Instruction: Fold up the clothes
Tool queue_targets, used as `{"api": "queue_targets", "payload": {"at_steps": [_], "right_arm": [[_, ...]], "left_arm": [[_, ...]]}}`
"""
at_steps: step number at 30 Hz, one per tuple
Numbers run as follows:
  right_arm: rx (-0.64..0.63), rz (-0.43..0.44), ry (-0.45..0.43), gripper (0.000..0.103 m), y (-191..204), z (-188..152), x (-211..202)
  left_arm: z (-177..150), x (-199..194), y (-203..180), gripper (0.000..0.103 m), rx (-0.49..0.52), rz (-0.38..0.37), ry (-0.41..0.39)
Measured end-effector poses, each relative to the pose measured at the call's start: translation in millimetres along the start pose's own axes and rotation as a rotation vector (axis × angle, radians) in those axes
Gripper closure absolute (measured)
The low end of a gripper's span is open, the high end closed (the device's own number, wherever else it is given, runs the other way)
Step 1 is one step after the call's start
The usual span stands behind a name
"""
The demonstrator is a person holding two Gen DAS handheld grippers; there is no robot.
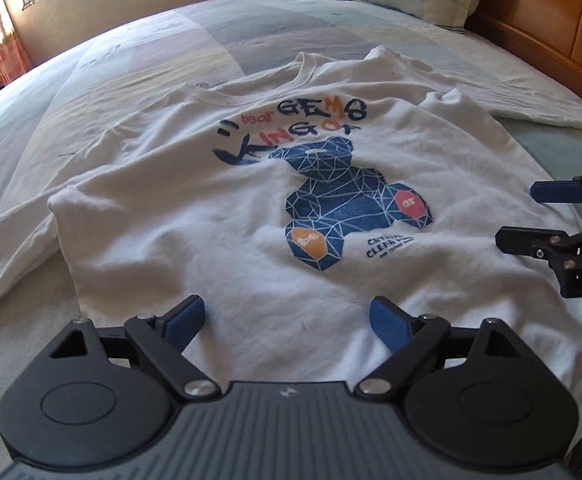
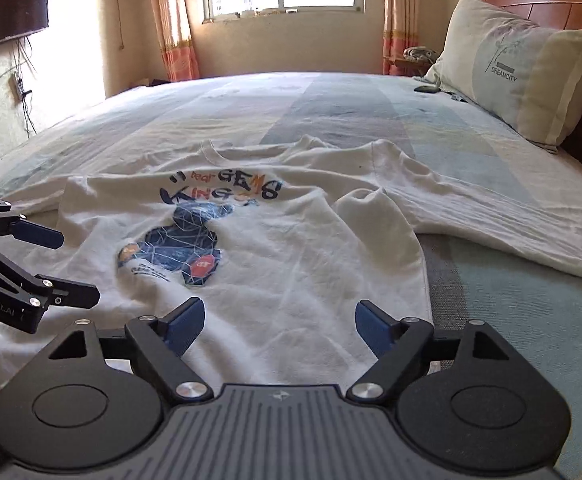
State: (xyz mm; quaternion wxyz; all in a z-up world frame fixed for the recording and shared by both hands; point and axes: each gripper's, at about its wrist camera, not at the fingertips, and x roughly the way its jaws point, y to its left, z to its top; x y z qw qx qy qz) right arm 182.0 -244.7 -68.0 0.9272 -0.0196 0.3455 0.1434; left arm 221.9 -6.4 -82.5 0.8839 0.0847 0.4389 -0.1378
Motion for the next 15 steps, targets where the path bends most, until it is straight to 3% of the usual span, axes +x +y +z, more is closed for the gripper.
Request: {"api": "queue_targets", "payload": {"at_steps": [2, 4, 9, 13, 15], "right_arm": [[-0.005, -0.029, 0.035, 0.012, -6.0, -10.3, 13.0], [-0.003, -0.025, 0.014, 0.005, -12.7, -23.7, 11.8], [-0.009, -0.011, -0.02, 0.0, -15.9, -35.2, 6.2], [-0.013, -0.014, -0.036, 0.0, -14.4, -37.3, 6.7], [-0.009, -0.011, -0.04, 0.0, -15.1, -37.6, 6.7]], "left_arm": [[-14.6, -9.1, 21.1, 0.009, -0.027, -0.021, -0.018], [-28.3, -17.9, 42.2, 0.007, -0.054, -0.035, -0.032], [-30.6, -35.8, 69.8, 0.011, -0.088, 0.042, 0.02], [-14.8, -43.2, 50.7, 0.009, -0.055, -0.102, -0.076], [-7.5, -30.9, 33.9, 0.009, -0.023, -0.141, -0.069]]}}
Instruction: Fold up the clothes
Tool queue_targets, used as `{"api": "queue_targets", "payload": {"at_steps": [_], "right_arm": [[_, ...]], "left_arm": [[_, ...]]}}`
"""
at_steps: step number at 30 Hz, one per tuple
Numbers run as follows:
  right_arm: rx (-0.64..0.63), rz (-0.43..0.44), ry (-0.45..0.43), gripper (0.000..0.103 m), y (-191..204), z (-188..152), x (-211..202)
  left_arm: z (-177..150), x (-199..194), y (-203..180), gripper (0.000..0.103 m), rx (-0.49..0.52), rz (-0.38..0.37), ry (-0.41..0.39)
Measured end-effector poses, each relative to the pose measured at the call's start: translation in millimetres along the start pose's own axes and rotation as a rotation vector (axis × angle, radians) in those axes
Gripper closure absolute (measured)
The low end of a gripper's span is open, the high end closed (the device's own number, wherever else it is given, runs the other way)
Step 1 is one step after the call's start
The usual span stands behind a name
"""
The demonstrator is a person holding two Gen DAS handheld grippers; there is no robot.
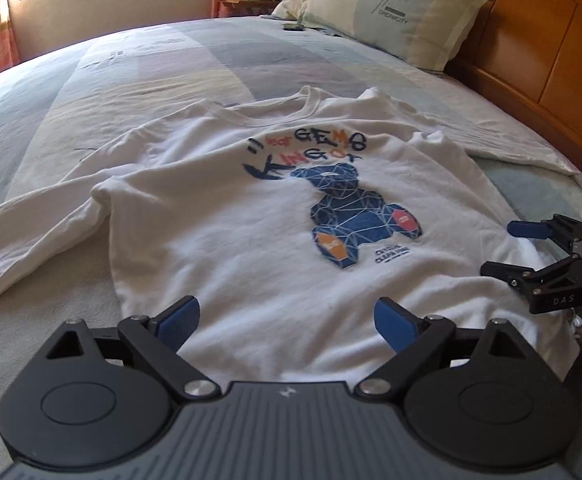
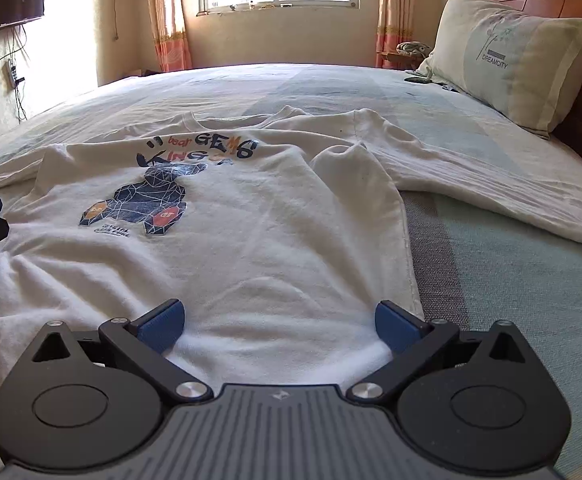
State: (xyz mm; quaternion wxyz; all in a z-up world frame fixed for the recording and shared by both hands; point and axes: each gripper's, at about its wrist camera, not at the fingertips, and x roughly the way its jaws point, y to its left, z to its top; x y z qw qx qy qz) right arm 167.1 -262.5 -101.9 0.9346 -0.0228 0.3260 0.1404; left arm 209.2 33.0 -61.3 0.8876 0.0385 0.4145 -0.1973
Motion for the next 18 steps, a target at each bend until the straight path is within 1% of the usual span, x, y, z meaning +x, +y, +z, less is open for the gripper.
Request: {"api": "queue_targets", "payload": {"at_steps": [1, 2, 3, 4, 5, 6, 9, 10, 11, 12, 13, 16, 18], "right_arm": [[-0.002, 0.0, 0.0, 0.0, 0.4, 0.8, 0.1], [-0.002, 0.0, 0.001, 0.0, 0.2, 0.9, 0.1], [-0.002, 0.002, 0.001, 0.0, 0.1, 1.0, 0.3], [-0.002, 0.004, 0.001, 0.0, -0.3, 1.0, 0.2], [0.0, 0.007, -0.001, 0.0, -0.9, 0.5, -0.7], [0.002, 0.01, -0.003, 0.0, -1.4, 0.0, -1.5], [0.002, 0.012, -0.01, 0.0, -1.3, -1.4, -2.0], [0.001, 0.011, -0.012, 0.0, -0.8, -1.6, -1.9], [0.002, 0.01, -0.014, 0.0, -0.6, -1.8, -1.9], [0.003, 0.01, -0.016, 0.0, -0.8, -2.0, -1.9], [0.005, 0.009, -0.019, 0.0, -0.7, -2.2, -2.0], [0.003, 0.003, -0.02, 0.0, 0.4, -1.6, -1.9], [0.002, -0.018, -0.005, 0.0, 5.8, 1.9, -7.4]], "left_arm": [[2.4, 9.0, -7.1, 0.009, 0.014, -0.017, 0.012], [3.4, 18.0, -12.1, 0.009, 0.028, -0.018, 0.026], [1.8, 26.6, -13.3, 0.009, 0.042, 0.013, 0.044], [-0.3, 31.8, -13.0, 0.006, 0.056, 0.034, 0.045], [-3.3, 29.8, -8.8, 0.006, 0.062, 0.034, 0.024], [-5.5, 26.8, -2.4, 0.006, 0.053, 0.04, 0.021], [-9.2, 13.4, 19.6, 0.006, -0.007, 0.097, 0.051], [-10.4, 8.6, 24.2, 0.006, -0.025, 0.128, 0.064], [-11.2, 3.4, 26.0, 0.008, -0.038, 0.158, 0.073], [-11.9, -3.1, 24.8, 0.009, -0.047, 0.166, 0.067], [-12.6, -10.3, 20.4, 0.009, -0.049, 0.154, 0.048], [-16.6, -29.5, -11.0, 0.008, -0.029, 0.058, -0.038], [-23.9, -34.8, -37.1, 0.008, 0.014, 0.031, -0.073]]}}
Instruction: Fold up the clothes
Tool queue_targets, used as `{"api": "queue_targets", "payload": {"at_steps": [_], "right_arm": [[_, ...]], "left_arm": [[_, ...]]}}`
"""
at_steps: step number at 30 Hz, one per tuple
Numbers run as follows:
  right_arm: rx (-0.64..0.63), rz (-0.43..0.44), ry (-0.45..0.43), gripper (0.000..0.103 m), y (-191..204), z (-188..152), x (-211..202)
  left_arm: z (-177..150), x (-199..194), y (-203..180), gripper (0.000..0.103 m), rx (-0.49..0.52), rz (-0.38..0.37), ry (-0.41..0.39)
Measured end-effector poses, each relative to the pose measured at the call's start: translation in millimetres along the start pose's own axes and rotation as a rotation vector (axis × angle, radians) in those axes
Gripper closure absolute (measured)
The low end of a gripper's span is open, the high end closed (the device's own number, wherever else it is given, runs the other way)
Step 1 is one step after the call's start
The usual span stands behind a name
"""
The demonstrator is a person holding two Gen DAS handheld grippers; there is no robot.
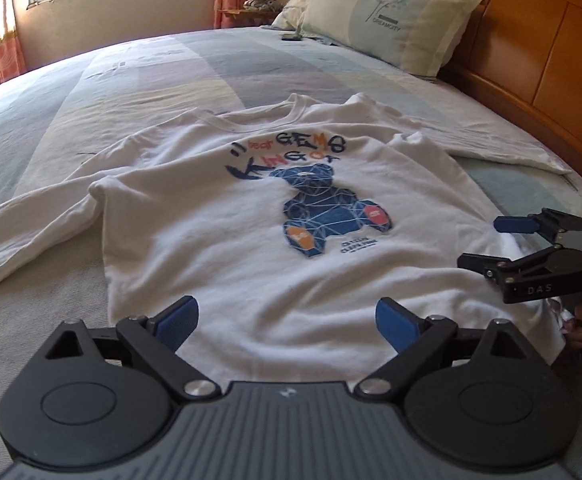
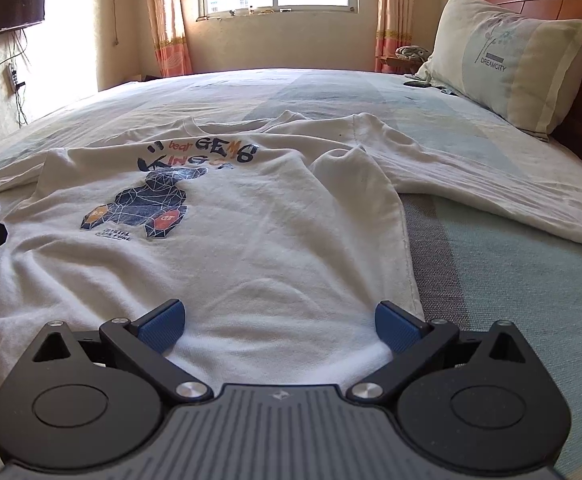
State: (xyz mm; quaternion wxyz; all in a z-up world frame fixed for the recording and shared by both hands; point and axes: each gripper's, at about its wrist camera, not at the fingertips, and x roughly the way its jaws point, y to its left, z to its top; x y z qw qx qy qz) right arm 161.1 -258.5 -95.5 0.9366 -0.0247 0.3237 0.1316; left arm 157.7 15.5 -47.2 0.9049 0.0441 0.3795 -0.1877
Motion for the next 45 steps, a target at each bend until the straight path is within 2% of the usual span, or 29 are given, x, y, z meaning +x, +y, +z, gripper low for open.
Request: {"api": "queue_targets", "payload": {"at_steps": [2, 4, 6, 7, 10, 13, 15, 16, 19, 21, 24, 28, 29, 31, 35, 37, 38, 40, 42, 45], "right_arm": [[-0.005, -0.021, 0.013, 0.0, 8.5, 3.9, -9.1], [-0.035, 0.031, -0.016, 0.0, 23.1, 2.8, -27.1], [-0.074, 0.091, -0.038, 0.0, 38.7, -0.6, -43.1], [-0.088, 0.105, -0.017, 0.0, 44.5, -4.2, -43.6], [-0.111, 0.083, 0.055, 0.0, 54.2, -24.2, -41.4], [-0.095, 0.086, 0.04, 0.0, 49.4, -43.5, -58.2], [-0.106, 0.085, 0.061, 0.0, 47.7, -48.9, -67.8], [-0.111, 0.08, 0.073, 0.0, 48.0, -48.8, -70.0], [-0.107, 0.06, 0.101, 0.0, 48.4, -40.8, -75.4], [-0.111, 0.059, 0.062, 0.0, 51.3, -31.0, -72.4], [-0.112, 0.06, 0.024, 0.0, 55.6, -17.0, -60.3], [-0.096, -0.007, 0.077, 0.0, 52.9, -17.0, -38.4], [-0.079, -0.01, 0.091, 0.0, 49.0, -21.2, -37.5], [-0.056, 0.028, 0.063, 0.0, 39.2, -34.0, -49.9], [-0.016, 0.05, 0.049, 0.0, 25.6, -51.9, -70.2], [-0.024, 0.041, 0.072, 0.0, 26.9, -47.6, -73.0], [-0.019, 0.033, 0.081, 0.0, 29.8, -41.4, -73.7], [-0.032, 0.057, 0.035, 0.0, 39.4, -27.3, -77.0], [-0.073, 0.12, -0.007, 0.0, 53.3, -14.1, -75.0], [-0.138, 0.16, -0.004, 0.0, 76.8, -6.4, -59.6]], "left_arm": [[-10.2, -0.9, -19.7, 0.008, 0.035, -0.006, -0.018], [-22.5, 5.8, -29.3, 0.008, 0.055, -0.004, 0.017], [-37.4, 12.8, -28.1, 0.007, 0.048, 0.013, 0.073], [-45.1, 9.5, -26.4, 0.006, 0.043, 0.03, 0.064], [-63.4, -7.3, -17.8, 0.004, 0.017, 0.042, 0.076], [-73.9, -24.0, -10.5, 0.004, 0.005, 0.038, 0.099], [-69.5, -27.6, -13.9, 0.004, 0.038, 0.041, 0.143], [-64.5, -29.1, -15.6, 0.004, 0.043, 0.031, 0.139], [-41.8, -27.7, -21.0, 0.004, 0.041, -0.021, 0.063], [-24.0, -16.0, -26.6, 0.004, 0.033, -0.028, 0.018], [-4.6, 11.2, -34.5, 0.004, 0.017, -0.047, 0.013], [-13.7, 40.7, -43.4, 0.003, 0.039, 0.021, 0.094], [-22.8, 36.6, -45.9, 0.003, 0.071, 0.036, 0.075], [-38.9, 24.8, -46.4, 0.001, 0.096, 0.041, 0.079], [-52.2, -1.4, -34.9, 0.001, 0.062, 0.02, 0.088], [-45.8, -10.1, -27.6, 0.001, 0.04, 0.023, 0.098], [-42.3, -13.6, -24.5, 0.001, 0.04, 0.033, 0.074], [-35.5, -13.5, -17.9, 0.001, 0.022, 0.047, 0.054], [-33.9, -6.6, -14.5, 0.001, 0.0, 0.051, 0.074], [-47.6, 2.7, -14.9, 0.001, 0.007, 0.064, 0.139]]}}
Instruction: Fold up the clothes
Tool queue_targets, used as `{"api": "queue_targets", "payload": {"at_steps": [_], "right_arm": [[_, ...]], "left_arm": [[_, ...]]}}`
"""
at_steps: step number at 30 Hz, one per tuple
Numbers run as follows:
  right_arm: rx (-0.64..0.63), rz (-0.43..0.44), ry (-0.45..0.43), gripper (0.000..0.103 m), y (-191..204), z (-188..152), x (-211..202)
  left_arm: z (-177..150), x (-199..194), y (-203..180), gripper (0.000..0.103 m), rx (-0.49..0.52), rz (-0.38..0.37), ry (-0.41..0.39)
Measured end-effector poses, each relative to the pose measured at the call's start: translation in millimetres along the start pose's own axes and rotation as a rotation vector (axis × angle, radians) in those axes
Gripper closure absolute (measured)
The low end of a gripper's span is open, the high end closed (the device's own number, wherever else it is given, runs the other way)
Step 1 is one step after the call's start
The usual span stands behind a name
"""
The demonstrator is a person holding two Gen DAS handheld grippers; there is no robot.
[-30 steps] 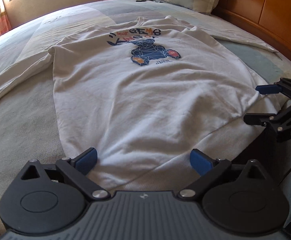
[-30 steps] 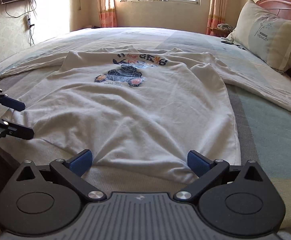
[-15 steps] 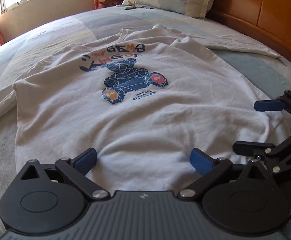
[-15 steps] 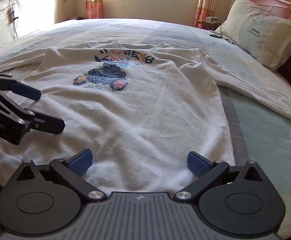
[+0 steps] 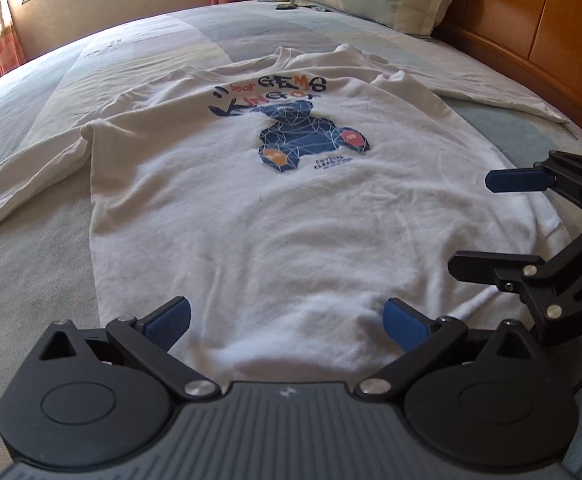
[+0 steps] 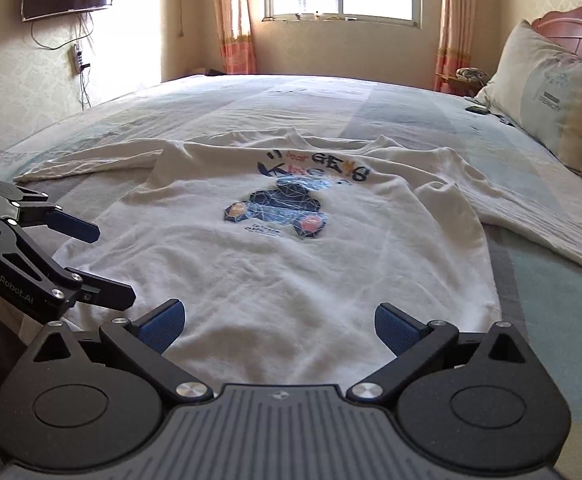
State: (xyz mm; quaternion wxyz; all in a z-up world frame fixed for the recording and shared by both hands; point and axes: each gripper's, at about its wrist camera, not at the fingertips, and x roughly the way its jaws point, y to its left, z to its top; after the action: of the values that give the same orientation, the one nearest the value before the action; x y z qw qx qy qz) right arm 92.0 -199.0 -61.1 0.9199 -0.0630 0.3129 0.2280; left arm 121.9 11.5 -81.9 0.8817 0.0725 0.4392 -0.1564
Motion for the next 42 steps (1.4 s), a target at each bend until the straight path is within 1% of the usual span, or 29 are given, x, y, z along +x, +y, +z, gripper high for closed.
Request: {"api": "queue_targets", "payload": {"at_steps": [3, 4, 6, 8, 9, 11, 13, 15, 17, 19, 20, 22, 24, 26, 28, 30, 32, 33, 35, 37, 39, 41, 42], "right_arm": [[-0.009, 0.02, 0.079, 0.0, 8.3, -9.4, 16.3], [-0.007, 0.027, 0.084, 0.0, 6.9, -16.5, 15.2], [-0.028, 0.034, 0.044, 0.0, 3.5, -34.3, 4.5], [-0.046, 0.039, 0.037, 0.0, 0.9, -43.5, -4.5], [-0.049, 0.038, 0.039, 0.0, 0.3, -45.7, -8.2], [-0.007, 0.032, 0.041, 0.0, -2.9, -40.9, -13.1], [0.058, 0.03, 0.005, 0.0, -11.1, -33.4, -17.9], [0.118, 0.021, -0.023, 0.0, -19.7, -26.8, -21.6], [0.155, -0.034, -0.013, 0.0, -31.1, -26.5, -18.9], [0.197, -0.103, 0.037, 0.0, -45.0, -35.3, -13.1], [0.212, -0.122, 0.039, 0.0, -50.6, -40.9, -13.8], [0.241, -0.135, 0.032, 0.0, -59.1, -48.9, -19.1], [0.269, -0.127, 0.032, 0.0, -64.8, -51.5, -22.8], [0.272, -0.133, 0.037, 0.0, -64.9, -50.9, -21.4], [0.245, -0.162, 0.045, 0.0, -58.9, -50.1, -17.3], [0.223, -0.184, 0.052, 0.0, -54.2, -49.5, -14.9], [0.214, -0.195, 0.058, 0.0, -52.0, -48.8, -13.9], [0.218, -0.186, 0.06, 0.0, -53.7, -48.5, -15.0], [0.226, -0.17, 0.064, 0.0, -56.9, -48.1, -17.3], [0.232, -0.161, 0.063, 0.0, -58.6, -48.6, -19.0], [0.233, -0.156, 0.065, 0.0, -59.1, -48.5, -19.8], [0.232, -0.153, 0.068, 0.0, -59.2, -48.2, -20.3], [0.232, -0.152, 0.069, 0.0, -59.2, -48.2, -20.3]], "left_arm": [[-17.3, -10.3, 1.4, 0.001, 0.006, 0.002, -0.007], [-18.3, -14.2, 2.7, 0.001, -0.001, 0.003, 0.009], [-13.9, -19.9, 4.1, 0.001, -0.007, 0.001, 0.039], [-2.8, -24.3, 2.9, 0.001, 0.0, -0.009, 0.011], [4.3, -24.9, 0.9, 0.001, 0.007, -0.014, -0.017], [17.6, -20.5, -4.2, 0.001, 0.0, -0.031, -0.044], [27.9, -10.7, -12.5, 0.001, -0.019, -0.071, -0.053], [28.1, -2.9, -21.3, 0.001, -0.024, -0.109, -0.042], [18.7, 2.2, -28.7, 0.001, -0.017, -0.131, -0.009], [4.0, 1.3, -28.4, 0.001, -0.01, -0.115, 0.016], [-4.9, -3.7, -26.2, 0.001, 0.005, -0.091, 0.015], [-15.9, -13.0, -19.9, 0.001, 0.026, -0.039, 0.051], [-18.0, -21.9, -12.2, 0.001, 0.021, 0.0, 0.098], [-13.1, -35.2, -5.7, 0.001, -0.01, -0.03, 0.069], [-4.8, -44.7, -5.5, 0.001, -0.034, -0.12, 0.009], [2.5, -40.9, -11.0, 0.001, -0.049, -0.207, -0.003], [5.6, -28.4, -20.1, 0.001, -0.044, -0.233, 0.013], [6.3, -22.5, -24.1, 0.001, -0.043, -0.236, 0.019], [3.1, -14.7, -24.9, 0.001, -0.058, -0.21, 0.031], [-3.6, -10.3, -17.6, 0.001, -0.096, -0.183, 0.052], [-10.6, -17.0, -8.6, 0.001, -0.108, -0.145, 0.05], [-14.3, -23.5, -0.1, 0.001, -0.114, -0.093, 0.072], [-14.0, -27.1, 4.0, 0.001, -0.109, -0.073, 0.066]]}}
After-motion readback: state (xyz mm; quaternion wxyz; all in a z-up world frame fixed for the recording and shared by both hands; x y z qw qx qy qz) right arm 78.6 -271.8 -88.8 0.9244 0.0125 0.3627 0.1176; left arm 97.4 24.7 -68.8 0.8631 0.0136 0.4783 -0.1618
